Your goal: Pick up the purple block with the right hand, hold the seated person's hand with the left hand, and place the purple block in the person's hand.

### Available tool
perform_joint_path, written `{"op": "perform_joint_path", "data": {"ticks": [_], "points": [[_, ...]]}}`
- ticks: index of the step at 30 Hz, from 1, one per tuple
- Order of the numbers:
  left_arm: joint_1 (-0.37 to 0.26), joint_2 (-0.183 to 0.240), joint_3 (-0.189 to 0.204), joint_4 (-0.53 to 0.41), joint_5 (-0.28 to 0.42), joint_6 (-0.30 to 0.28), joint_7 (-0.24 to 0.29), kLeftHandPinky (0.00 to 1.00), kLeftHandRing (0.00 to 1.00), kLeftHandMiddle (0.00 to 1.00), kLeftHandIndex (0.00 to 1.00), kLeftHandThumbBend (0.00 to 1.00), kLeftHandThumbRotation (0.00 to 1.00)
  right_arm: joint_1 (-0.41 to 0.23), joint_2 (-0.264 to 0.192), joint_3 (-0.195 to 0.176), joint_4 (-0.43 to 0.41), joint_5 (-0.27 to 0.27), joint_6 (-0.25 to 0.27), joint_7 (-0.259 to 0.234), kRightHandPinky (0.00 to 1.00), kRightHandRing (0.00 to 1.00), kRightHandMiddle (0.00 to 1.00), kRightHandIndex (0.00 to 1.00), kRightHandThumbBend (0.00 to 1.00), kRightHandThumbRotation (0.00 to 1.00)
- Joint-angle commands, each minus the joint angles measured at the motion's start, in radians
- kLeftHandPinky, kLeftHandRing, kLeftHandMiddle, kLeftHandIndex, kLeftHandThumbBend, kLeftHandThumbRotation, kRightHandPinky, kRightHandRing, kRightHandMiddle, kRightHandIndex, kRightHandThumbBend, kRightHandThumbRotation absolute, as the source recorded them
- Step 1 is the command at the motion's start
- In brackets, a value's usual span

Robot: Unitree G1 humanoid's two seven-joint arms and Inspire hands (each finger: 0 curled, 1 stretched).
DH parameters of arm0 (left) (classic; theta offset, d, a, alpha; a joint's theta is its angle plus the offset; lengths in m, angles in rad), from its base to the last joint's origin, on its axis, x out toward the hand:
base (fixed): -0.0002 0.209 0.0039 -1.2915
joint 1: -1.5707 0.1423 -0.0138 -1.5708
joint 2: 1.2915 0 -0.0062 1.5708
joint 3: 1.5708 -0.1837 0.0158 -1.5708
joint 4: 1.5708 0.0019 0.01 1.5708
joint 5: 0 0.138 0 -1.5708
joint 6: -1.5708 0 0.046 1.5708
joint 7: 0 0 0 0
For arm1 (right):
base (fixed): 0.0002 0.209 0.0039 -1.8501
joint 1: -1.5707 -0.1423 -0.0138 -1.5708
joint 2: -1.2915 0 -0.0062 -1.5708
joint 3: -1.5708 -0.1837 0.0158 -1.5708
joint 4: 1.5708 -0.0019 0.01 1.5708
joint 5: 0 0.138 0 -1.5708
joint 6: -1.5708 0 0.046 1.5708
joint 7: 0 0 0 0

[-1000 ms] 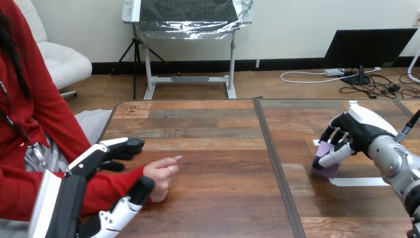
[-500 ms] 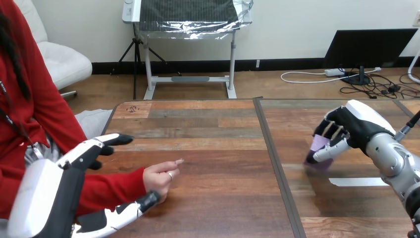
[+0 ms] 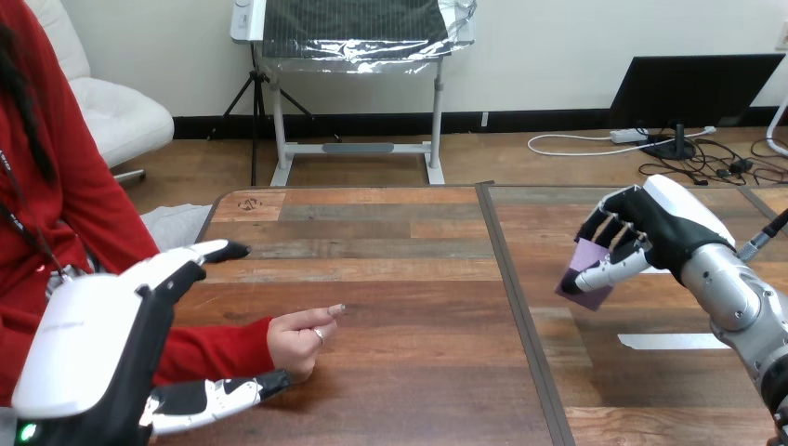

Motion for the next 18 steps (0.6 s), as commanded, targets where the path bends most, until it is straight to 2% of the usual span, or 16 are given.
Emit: {"op": "perform_joint_path", "data": {"ticks": [1, 6, 11, 18], "points": [[-0.091, 0.054, -0.017, 0.003, 0.04, 0.01, 0.022, 0.6, 0.72, 0.76, 0.74, 1.0, 0.32, -0.025, -0.025, -0.038, -0.066, 0.031, -0.054, -0.03, 0.36, 0.39, 0.45, 0.48, 0.83, 0.0], [-0.121, 0.072, -0.035, 0.023, 0.043, 0.025, 0.009, 0.6, 0.72, 0.76, 0.73, 1.0, 0.29, -0.019, -0.028, -0.052, -0.082, 0.045, -0.069, -0.016, 0.35, 0.39, 0.44, 0.48, 0.82, 0.0], [-0.146, 0.101, -0.055, 0.026, 0.056, 0.065, -0.034, 0.61, 0.73, 0.77, 0.74, 1.0, 0.28, -0.012, -0.033, -0.062, -0.102, 0.057, -0.079, -0.005, 0.35, 0.38, 0.44, 0.48, 0.81, 0.0], [-0.176, 0.125, -0.079, 0.041, 0.072, 0.097, -0.045, 0.63, 0.73, 0.77, 0.75, 1.0, 0.25, -0.002, -0.036, -0.081, -0.127, 0.083, -0.097, 0.013, 0.34, 0.38, 0.44, 0.47, 0.81, 0.0]]}}
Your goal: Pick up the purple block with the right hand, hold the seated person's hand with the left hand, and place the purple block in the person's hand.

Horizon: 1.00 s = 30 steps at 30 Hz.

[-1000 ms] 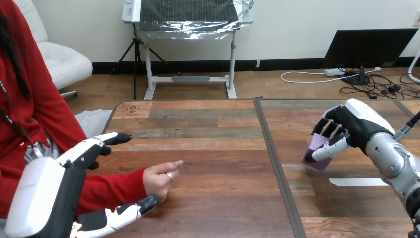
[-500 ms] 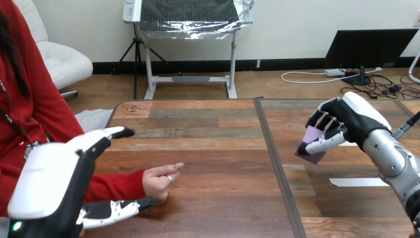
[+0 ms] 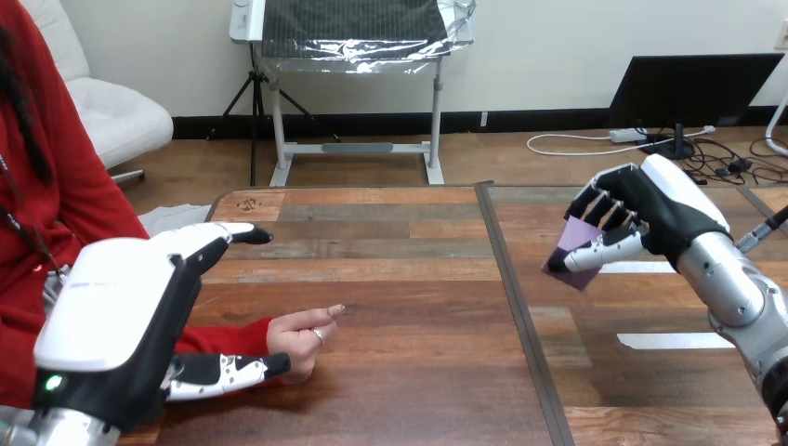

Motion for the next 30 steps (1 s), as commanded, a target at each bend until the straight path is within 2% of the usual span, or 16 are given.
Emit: {"op": "perform_joint_path", "data": {"ticks": [1, 6, 10, 18, 25, 30], "points": [[-0.072, 0.039, -0.03, 0.024, 0.013, 0.029, -0.013, 0.63, 0.73, 0.77, 0.75, 1.0, 0.25, -0.022, -0.035, -0.04, -0.07, 0.038, -0.032, 0.01, 0.34, 0.38, 0.44, 0.47, 0.81, 0.0], [-0.096, 0.058, -0.051, 0.036, 0.024, 0.055, -0.036, 0.64, 0.73, 0.77, 0.74, 1.0, 0.23, -0.015, -0.039, -0.053, -0.099, 0.049, -0.025, 0.03, 0.34, 0.38, 0.44, 0.48, 0.79, 0.0], [-0.119, 0.077, -0.073, 0.043, 0.025, 0.088, -0.084, 0.66, 0.73, 0.77, 0.75, 1.0, 0.24, -0.002, -0.044, -0.064, -0.129, 0.065, -0.041, 0.041, 0.34, 0.38, 0.44, 0.48, 0.78, 0.0], [-0.162, 0.118, -0.104, 0.071, 0.008, 0.117, -0.152, 0.67, 0.73, 0.77, 0.74, 1.0, 0.22, 0.016, -0.047, -0.087, -0.166, 0.092, -0.064, 0.064, 0.33, 0.37, 0.44, 0.47, 0.78, 0.0], [-0.207, 0.152, -0.133, 0.102, -0.013, 0.155, -0.235, 0.67, 0.73, 0.77, 0.74, 1.0, 0.2, 0.025, -0.054, -0.104, -0.172, 0.119, -0.128, 0.083, 0.32, 0.37, 0.43, 0.47, 0.79, 0.0], [-0.235, 0.168, -0.147, 0.123, -0.039, 0.179, -0.281, 0.68, 0.74, 0.77, 0.75, 1.0, 0.17, 0.027, -0.055, -0.112, -0.171, 0.134, -0.154, 0.086, 0.32, 0.36, 0.42, 0.46, 0.8, 0.0]]}}
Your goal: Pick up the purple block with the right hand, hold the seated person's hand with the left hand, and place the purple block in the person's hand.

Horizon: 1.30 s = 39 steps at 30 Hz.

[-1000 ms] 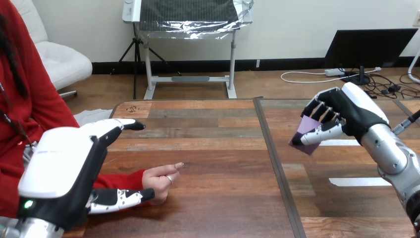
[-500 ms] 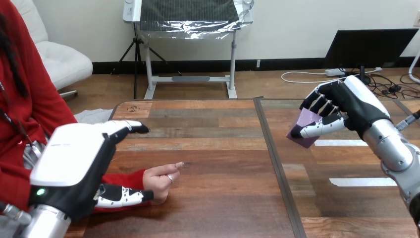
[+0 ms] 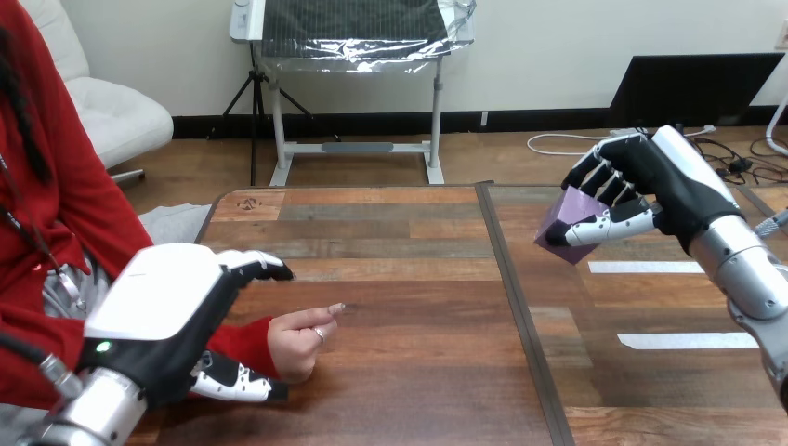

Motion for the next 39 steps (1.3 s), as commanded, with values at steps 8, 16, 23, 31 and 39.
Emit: {"op": "perform_joint_path", "data": {"ticks": [8, 16, 23, 31, 39], "points": [[-0.139, 0.06, -0.044, 0.058, -0.053, 0.083, -0.108, 0.68, 0.75, 0.77, 0.75, 1.0, 0.15, -0.011, -0.024, -0.049, -0.096, 0.036, -0.057, 0.002, 0.31, 0.35, 0.41, 0.46, 0.8, 0.0], [-0.18, 0.08, -0.069, 0.105, -0.05, 0.11, -0.13, 0.67, 0.76, 0.77, 0.76, 1.0, 0.15, 0.004, -0.031, -0.056, -0.138, 0.039, -0.065, 0.006, 0.31, 0.34, 0.41, 0.45, 0.8, 0.0], [-0.206, 0.095, -0.086, 0.16, -0.051, 0.099, -0.11, 0.66, 0.75, 0.77, 0.76, 1.0, 0.13, 0.015, -0.034, -0.062, -0.166, 0.039, -0.064, 0.007, 0.3, 0.34, 0.4, 0.45, 0.81, 0.0], [-0.233, 0.107, -0.108, 0.207, -0.035, 0.108, -0.099, 0.67, 0.76, 0.77, 0.76, 1.0, 0.13, 0.029, -0.037, -0.071, -0.203, 0.045, -0.055, 0.015, 0.3, 0.34, 0.4, 0.45, 0.82, 0.0], [-0.253, 0.115, -0.128, 0.236, -0.017, 0.13, -0.091, 0.7, 0.77, 0.79, 0.77, 1.0, 0.14, 0.046, -0.039, -0.086, -0.24, 0.055, -0.057, 0.024, 0.29, 0.33, 0.39, 0.44, 0.81, 0.0]]}}
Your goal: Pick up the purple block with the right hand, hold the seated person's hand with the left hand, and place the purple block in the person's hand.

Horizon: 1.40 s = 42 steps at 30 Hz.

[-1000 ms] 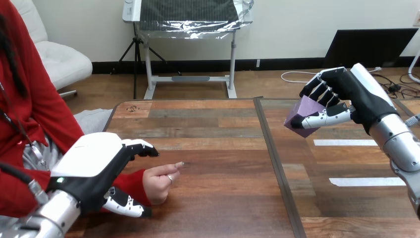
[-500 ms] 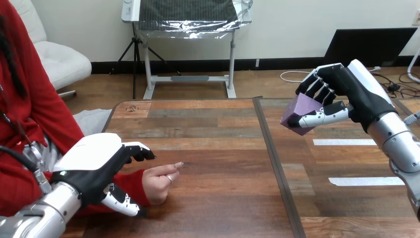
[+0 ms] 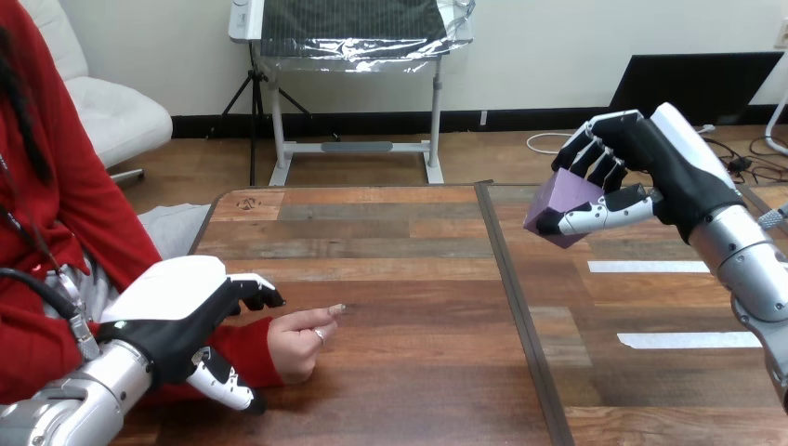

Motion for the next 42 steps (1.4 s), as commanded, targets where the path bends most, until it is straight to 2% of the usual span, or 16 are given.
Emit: {"op": "perform_joint_path", "data": {"ticks": [1, 7, 18, 31, 42], "points": [[-0.087, 0.027, -0.018, 0.023, 0.017, 0.022, 0.023, 0.7, 0.78, 0.79, 0.77, 1.0, 0.14, -0.022, -0.035, -0.043, -0.074, 0.032, -0.015, 0.001, 0.29, 0.33, 0.39, 0.44, 0.81, 0.0], [-0.103, 0.027, -0.034, 0.044, 0.03, 0.047, 0.023, 0.72, 0.79, 0.8, 0.78, 1.0, 0.13, -0.012, -0.034, -0.053, -0.096, 0.042, -0.007, 0.012, 0.28, 0.32, 0.38, 0.44, 0.82, 0.0], [-0.136, 0.034, -0.068, 0.108, 0.046, 0.058, 0.046, 0.73, 0.8, 0.81, 0.78, 0.99, 0.13, -0.007, -0.035, -0.062, -0.101, 0.045, -0.013, 0.021, 0.29, 0.32, 0.39, 0.44, 0.81, 0.0], [-0.17, 0.032, -0.107, 0.142, 0.049, 0.094, 0.016, 0.74, 0.81, 0.81, 0.79, 0.95, 0.15, -0.004, -0.028, -0.074, -0.114, 0.05, 0.0, 0.032, 0.29, 0.33, 0.39, 0.44, 0.81, 0.0], [-0.179, 0.028, -0.131, 0.162, 0.031, 0.096, 0.023, 0.68, 0.77, 0.79, 0.76, 0.91, 0.14, -0.006, -0.03, -0.075, -0.112, 0.043, -0.007, 0.032, 0.29, 0.33, 0.39, 0.44, 0.81, 0.0]]}}
